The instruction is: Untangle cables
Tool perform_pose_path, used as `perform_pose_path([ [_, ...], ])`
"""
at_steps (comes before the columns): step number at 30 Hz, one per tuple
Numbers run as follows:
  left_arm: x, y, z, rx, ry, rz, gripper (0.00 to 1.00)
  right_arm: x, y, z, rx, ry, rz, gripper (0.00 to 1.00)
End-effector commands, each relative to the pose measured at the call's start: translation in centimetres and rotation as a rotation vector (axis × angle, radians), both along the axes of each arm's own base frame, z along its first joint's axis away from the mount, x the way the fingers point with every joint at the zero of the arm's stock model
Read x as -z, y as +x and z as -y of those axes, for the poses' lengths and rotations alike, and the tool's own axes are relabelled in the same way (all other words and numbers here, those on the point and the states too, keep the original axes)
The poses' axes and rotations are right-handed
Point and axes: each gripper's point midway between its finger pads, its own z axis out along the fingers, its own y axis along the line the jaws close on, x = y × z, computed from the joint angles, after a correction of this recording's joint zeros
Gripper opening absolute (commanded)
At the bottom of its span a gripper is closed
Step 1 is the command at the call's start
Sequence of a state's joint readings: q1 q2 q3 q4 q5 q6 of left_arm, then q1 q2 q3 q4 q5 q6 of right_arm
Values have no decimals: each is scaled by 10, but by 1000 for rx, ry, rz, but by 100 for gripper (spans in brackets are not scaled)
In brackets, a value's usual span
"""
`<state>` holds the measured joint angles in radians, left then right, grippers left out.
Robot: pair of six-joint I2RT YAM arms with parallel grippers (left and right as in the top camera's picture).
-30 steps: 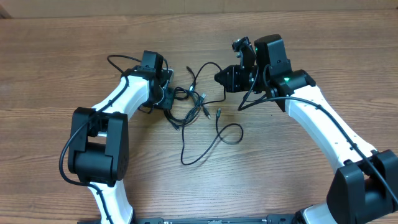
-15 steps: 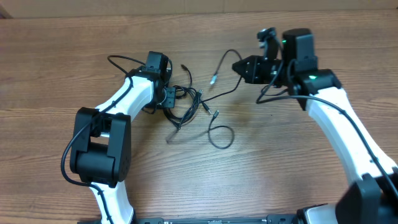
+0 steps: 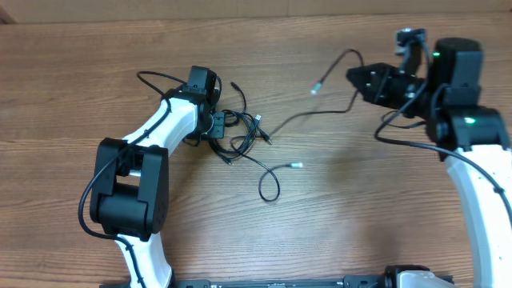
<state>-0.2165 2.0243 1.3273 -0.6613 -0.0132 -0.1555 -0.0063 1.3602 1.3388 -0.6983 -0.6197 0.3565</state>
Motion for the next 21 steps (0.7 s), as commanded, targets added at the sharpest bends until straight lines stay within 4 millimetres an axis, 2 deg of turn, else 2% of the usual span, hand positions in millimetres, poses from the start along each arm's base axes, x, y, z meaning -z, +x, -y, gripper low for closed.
perform_pose_path([
  [1,38,-26,-31,-53,123,-113,4,-42,-6,33,115,-34,40,4],
  [4,38,-26,-31,-60,122,-113,4,-46,-10,69,260,-150,6,4],
  [6,38,-26,-31,-60,122,-112,4,-41,-13,94,374,-238,-30,4],
  [7,38,-26,-31,-60,122,-112,4,-38,-13,100,400,-261,-40,4],
  [8,38,-26,-31,-60,122,-112,5,-30,-16,113,460,-317,-74,4],
  [10,38,-26,-31,-60,122,-112,5,-15,-19,127,514,-377,-138,4],
  [13,38,-26,-31,-60,122,-112,5,9,-19,136,530,-424,-229,4],
  [21,38,-26,-31,-59,119,-112,5,85,-3,142,488,-482,-472,4],
])
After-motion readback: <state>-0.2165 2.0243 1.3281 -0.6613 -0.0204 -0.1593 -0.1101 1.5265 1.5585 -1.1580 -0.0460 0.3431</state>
